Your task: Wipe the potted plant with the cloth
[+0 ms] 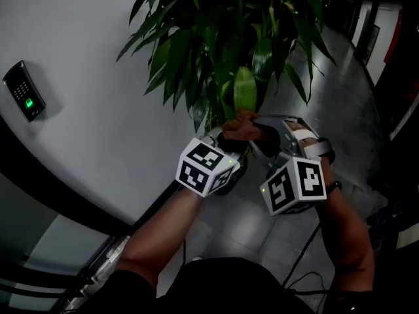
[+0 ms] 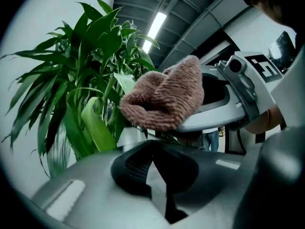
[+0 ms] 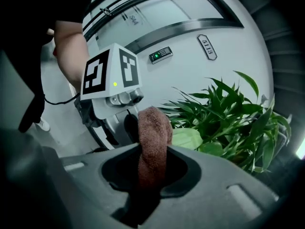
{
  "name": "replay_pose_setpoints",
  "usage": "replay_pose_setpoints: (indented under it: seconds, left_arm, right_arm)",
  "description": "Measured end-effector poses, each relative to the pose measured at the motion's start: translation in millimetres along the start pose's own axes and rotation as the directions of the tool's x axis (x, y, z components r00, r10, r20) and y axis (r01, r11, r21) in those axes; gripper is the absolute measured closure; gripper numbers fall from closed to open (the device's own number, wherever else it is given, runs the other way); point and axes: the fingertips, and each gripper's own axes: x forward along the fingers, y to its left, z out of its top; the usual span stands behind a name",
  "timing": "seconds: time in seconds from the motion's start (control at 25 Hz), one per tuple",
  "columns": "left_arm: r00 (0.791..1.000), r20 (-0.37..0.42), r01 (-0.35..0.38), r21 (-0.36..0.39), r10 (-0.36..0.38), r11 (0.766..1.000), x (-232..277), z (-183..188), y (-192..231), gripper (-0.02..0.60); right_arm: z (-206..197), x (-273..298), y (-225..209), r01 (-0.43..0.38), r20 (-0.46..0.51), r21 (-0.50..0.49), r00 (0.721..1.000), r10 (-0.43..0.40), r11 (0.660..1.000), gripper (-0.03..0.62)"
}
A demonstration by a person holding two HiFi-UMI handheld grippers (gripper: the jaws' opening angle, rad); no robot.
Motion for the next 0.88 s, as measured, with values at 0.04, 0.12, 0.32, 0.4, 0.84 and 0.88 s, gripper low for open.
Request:
replay_pose_setpoints:
  seconds: [0.04,0.12,0.32,0.4,0.84,0.88]
  left_arm:
    - [1.0,0.003,-0.001,-0.002,0.001,1.0,-0.7,1.0,0.4,0.563]
    - [1.0,0.009,-0.002,-0.004,0.002,1.0,-2.6,3.8,0.8,0.564]
    - [1.0,0.014,-0.01,0.011,0.009,1.0,-6.6,10.3,0.8,0.565]
    - [1.0,0.01,-0.009,0.013,0.009,1.0,-5.8,10.5,0.1,0.563]
    - [1.0,0.017,-0.002,-0.021,0.002,1.0,-2.5,8.5,2.7,0.564]
    - [1.0,0.018,-0.003,-0.023,0.003,1.0,-2.1,8.7,3.6,0.563]
  right_arm:
    - [-0.4,-2.1,2.6,-0.002,0.002,0.009,1.0,0.002,1.0,0.523]
    - [-0.9,-6.5,6.6,0.004,0.007,0.027,1.0,-0.004,1.0,0.523]
    - [2.3,-15.2,14.3,0.032,0.022,0.069,0.999,-0.033,0.997,0.523]
    - [3.3,-17.8,18.8,0.031,0.028,0.08,0.999,-0.033,0.996,0.523]
    - [-7.1,-28.5,39.6,0.0,0.053,0.256,0.998,-0.014,0.967,0.523]
    - [-8.1,-30.1,41.9,-0.008,0.056,0.272,0.998,-0.007,0.962,0.523]
